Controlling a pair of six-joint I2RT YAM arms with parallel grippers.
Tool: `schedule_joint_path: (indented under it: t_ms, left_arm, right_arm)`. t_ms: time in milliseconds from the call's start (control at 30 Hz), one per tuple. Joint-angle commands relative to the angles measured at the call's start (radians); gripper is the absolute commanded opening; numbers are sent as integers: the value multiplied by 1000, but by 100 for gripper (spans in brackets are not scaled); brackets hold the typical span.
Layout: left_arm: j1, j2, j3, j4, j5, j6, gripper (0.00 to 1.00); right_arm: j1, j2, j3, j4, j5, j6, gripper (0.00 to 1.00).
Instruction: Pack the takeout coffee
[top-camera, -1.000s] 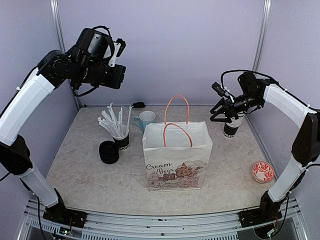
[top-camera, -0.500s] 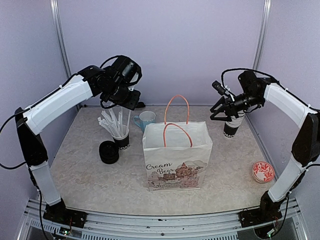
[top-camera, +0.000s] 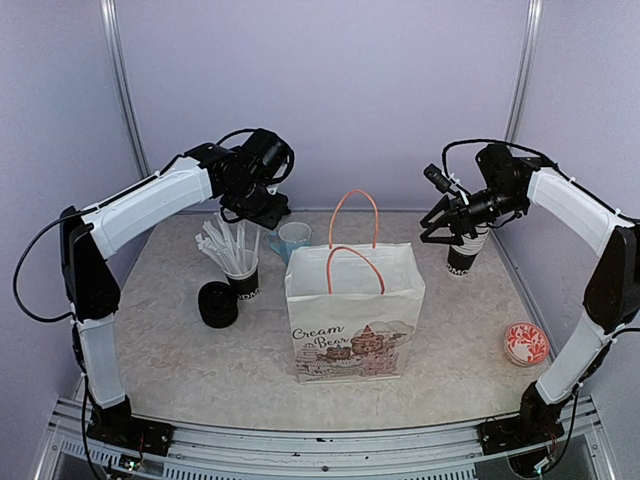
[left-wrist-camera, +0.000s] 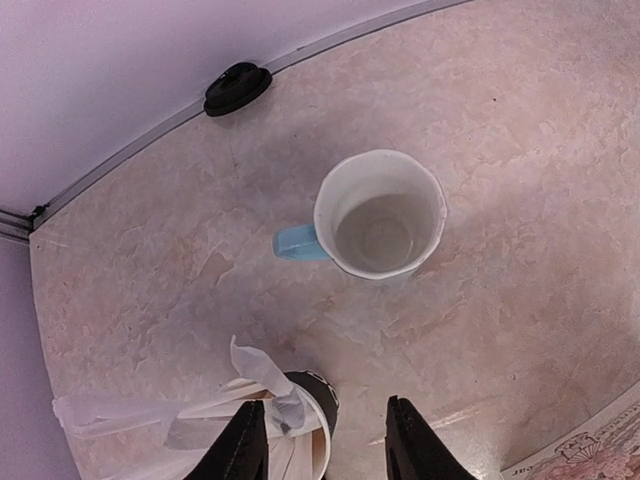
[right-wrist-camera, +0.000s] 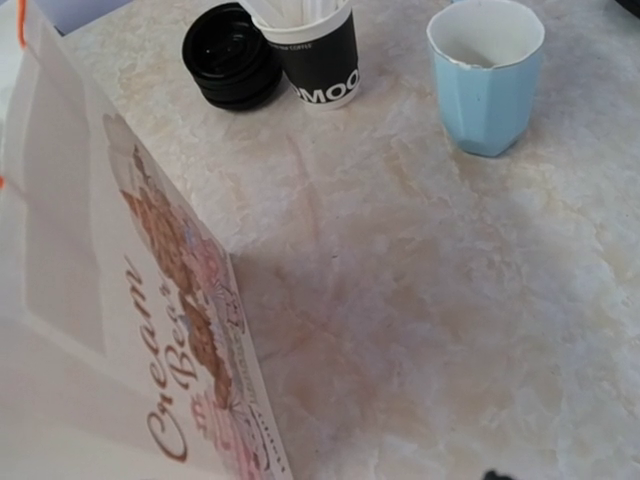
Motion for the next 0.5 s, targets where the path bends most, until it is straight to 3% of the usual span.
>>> schedule_joint_path:
  t_ms: [0, 233, 467]
  left_arm:
    - [6, 21, 17, 26, -17, 23, 39]
    - [8, 48, 14, 26, -63, 32, 26]
    - [8, 42, 11, 21, -94, 35, 0]
  right_arm:
    - [-11, -31, -11, 2, -3, 0, 68]
    - [-11, -34, -16, 6, 0, 0, 68]
    - [-11, -30, -20, 9, -1, -1, 68]
